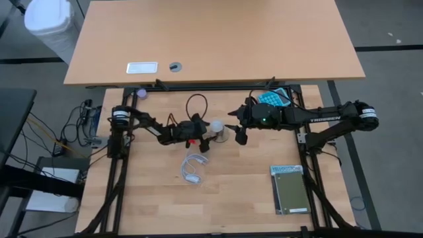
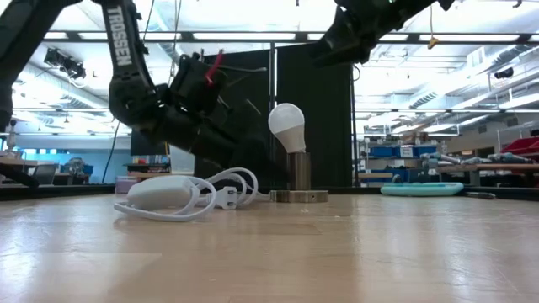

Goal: Screw lightbulb
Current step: Insert the lightbulb into the socket

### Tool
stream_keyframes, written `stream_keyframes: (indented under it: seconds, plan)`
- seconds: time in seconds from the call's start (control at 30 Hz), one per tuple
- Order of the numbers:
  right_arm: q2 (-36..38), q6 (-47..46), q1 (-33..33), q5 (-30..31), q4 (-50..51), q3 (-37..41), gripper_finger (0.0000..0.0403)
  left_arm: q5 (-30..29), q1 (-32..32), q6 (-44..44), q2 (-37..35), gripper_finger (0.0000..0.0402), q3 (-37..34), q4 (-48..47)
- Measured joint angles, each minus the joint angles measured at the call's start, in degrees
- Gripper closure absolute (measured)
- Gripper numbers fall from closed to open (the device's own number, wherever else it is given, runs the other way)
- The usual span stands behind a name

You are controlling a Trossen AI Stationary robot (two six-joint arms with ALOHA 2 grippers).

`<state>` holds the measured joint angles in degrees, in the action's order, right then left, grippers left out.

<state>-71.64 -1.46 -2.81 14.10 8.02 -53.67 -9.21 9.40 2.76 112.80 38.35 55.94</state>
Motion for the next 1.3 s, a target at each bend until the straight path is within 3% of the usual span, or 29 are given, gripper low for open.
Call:
stream_keyframes:
  seconds: [0.27, 0.6, 1.0, 1.3]
  plan:
    - [0.0, -0.5, 0.0, -0.4, 0.8, 0.0, 0.0154, 3.6, 0.4, -0.1, 5.1, 0.0078, 2.6, 7.4]
    - [0.0, -1.2, 0.0, -0.4, 1.4, 0.1, 0.0156, 2.9, 0.3, 1.5, 8.9, 0.0082, 7.1, 7.4]
    - [-1.5, -1.4, 0.0, -4.3, 3.0, 0.0, 0.0158, 2.2, 0.2, 1.4, 9.0, 0.0165, 7.0, 7.1]
    - [-8.0, 1.1, 0.6, -5.0, 12.9, -9.4, 0.0156, 3.3, -1.4, -1.4, 9.0, 0.0194, 7.0, 7.1]
